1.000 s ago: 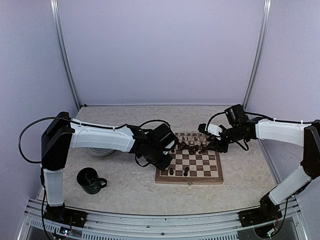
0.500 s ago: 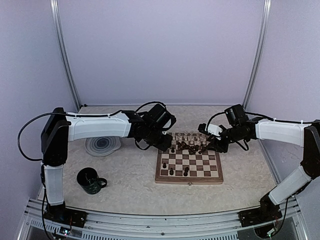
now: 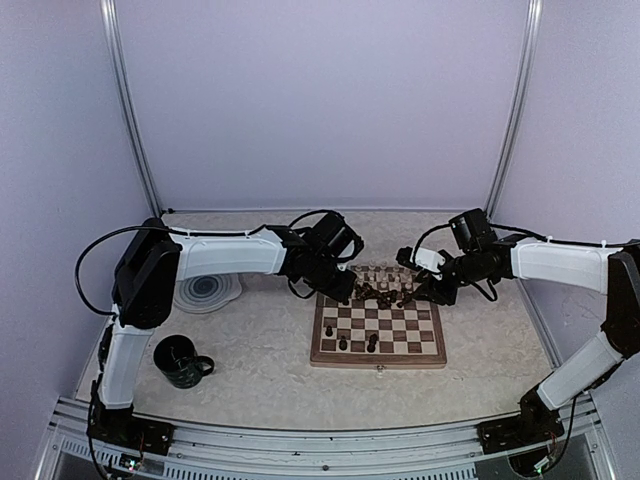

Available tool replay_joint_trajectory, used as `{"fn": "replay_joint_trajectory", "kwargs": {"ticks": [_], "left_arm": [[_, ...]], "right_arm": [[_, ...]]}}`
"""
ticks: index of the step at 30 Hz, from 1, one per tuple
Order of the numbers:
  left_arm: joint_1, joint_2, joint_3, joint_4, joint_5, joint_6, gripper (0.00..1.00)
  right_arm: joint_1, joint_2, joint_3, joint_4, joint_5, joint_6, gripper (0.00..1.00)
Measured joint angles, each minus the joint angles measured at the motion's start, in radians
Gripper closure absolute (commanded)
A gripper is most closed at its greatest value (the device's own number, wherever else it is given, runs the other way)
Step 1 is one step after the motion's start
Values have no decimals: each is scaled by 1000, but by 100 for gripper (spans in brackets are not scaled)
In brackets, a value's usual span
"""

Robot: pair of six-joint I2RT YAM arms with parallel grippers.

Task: Set up the chess pieces on the board
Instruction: Pick up the pawn from the chessboard, then place the pawn at g7.

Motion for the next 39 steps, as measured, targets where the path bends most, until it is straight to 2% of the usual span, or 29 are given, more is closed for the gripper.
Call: {"fn": "replay_joint_trajectory", "kwargs": {"ticks": [10,16,28,39], "left_arm": [[5,16,3,-3,25,5,75],[5,22,3,-6,33,6,68],[5,22,3,-13,33,4,84],[-55,-5,-25,-26,-3,5,86]], "right_arm": [[0,13,0,0,3,-3,57],[0,13,0,0,5,-3,57],[0,13,0,0,6,-3,57],[0,13,0,0,6,-3,57]]}}
